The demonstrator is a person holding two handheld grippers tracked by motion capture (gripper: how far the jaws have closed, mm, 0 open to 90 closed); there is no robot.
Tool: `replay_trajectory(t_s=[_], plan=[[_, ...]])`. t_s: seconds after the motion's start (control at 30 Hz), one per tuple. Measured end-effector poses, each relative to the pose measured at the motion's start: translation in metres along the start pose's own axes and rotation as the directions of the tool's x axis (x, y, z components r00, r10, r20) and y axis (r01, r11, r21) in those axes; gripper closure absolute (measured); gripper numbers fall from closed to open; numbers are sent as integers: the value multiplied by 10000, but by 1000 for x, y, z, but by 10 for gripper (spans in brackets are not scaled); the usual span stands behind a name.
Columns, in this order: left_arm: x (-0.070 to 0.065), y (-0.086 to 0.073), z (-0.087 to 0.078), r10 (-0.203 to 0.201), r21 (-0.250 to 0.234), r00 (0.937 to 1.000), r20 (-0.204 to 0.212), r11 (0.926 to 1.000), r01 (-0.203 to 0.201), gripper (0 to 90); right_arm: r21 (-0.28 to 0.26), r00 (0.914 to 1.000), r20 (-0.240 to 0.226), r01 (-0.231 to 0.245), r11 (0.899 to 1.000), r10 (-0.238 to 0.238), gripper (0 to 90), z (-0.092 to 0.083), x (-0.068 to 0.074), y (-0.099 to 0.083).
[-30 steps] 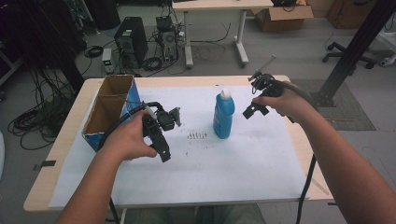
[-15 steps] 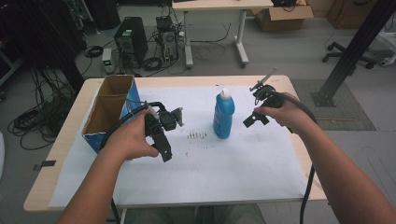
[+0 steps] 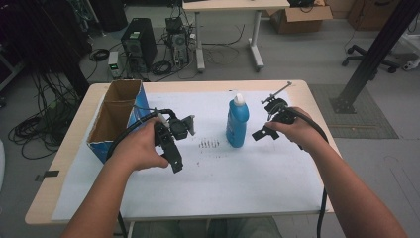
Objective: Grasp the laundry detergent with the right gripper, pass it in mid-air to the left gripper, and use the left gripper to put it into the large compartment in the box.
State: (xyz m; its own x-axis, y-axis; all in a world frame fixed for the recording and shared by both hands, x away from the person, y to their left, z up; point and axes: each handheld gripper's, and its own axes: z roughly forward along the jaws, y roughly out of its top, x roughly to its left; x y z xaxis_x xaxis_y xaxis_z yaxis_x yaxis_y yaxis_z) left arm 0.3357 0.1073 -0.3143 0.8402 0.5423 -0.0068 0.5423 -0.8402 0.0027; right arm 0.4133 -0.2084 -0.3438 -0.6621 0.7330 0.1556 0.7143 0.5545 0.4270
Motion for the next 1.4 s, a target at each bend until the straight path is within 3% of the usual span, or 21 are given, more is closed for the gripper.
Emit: replay_trajectory(t_s=[0.43,1.03,1.17,1.4], plan=[[-3,1,-1,90,5,10000,-24,10000,-90,2,-663,9988,-411,-277,9974,250,40,17,2,-6],[-6,4,0,201,53,9998,-68,9998,-200,2,-1783,9972,-250,-740,9812,707,39,41,14,-11],[-7,5,0,263,145,9996,-56,9996,-262,2,-1811,9979,52,-632,9814,652,40,49,19,-11],[-9,5,-1,273,122,9996,-74,9996,-272,2,-2310,9978,131,-608,9710,656,35,55,22,-15]])
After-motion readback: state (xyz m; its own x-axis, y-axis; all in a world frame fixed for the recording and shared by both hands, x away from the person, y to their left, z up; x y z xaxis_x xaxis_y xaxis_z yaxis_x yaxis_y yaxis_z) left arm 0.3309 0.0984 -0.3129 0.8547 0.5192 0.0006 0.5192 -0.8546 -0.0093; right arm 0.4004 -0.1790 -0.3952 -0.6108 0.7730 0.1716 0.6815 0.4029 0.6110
